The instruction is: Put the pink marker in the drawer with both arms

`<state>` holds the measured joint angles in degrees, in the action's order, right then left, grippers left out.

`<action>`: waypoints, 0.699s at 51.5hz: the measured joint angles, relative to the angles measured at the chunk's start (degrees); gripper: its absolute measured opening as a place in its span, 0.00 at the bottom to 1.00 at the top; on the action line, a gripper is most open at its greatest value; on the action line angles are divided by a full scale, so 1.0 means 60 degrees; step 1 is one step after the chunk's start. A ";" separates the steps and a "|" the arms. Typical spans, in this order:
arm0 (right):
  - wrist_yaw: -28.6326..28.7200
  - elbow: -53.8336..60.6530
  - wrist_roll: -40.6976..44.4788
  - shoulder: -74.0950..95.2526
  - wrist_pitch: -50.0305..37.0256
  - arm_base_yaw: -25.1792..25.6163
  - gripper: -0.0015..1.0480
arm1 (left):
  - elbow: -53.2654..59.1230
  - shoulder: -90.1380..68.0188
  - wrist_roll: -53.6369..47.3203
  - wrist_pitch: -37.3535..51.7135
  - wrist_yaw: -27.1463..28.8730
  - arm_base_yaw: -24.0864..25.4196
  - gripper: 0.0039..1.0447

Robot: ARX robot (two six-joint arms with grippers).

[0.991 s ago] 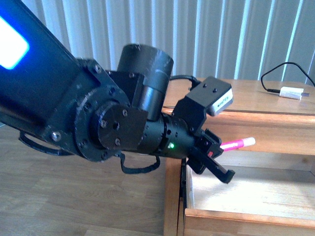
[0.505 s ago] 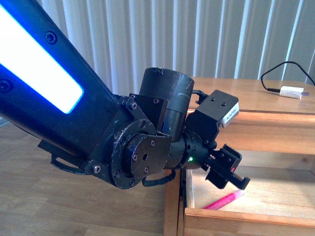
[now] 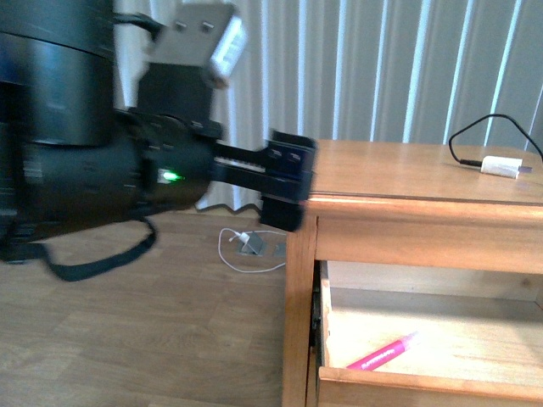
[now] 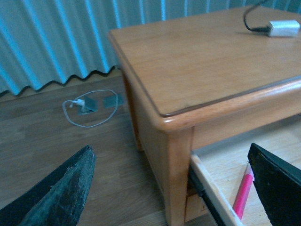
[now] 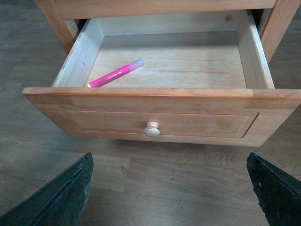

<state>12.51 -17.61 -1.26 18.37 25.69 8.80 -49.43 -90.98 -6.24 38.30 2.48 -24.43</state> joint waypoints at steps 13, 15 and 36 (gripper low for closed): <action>0.0000 0.0000 0.0000 0.0000 0.0000 0.0000 0.92 | 0.3821 0.5501 0.0750 -0.0922 -0.0517 0.2812 0.95; 0.0000 0.0000 0.0000 0.0000 0.0000 0.0000 0.92 | 0.4175 0.6091 0.0834 -0.1188 -0.0576 0.3155 0.95; -0.0007 0.0000 0.0000 0.0000 0.0000 0.0000 0.92 | 0.6597 0.9992 0.1588 -0.3024 -0.0510 0.4452 0.87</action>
<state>12.47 -17.61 -1.26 18.37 25.69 8.80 -9.85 -31.03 3.29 20.16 -0.58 2.28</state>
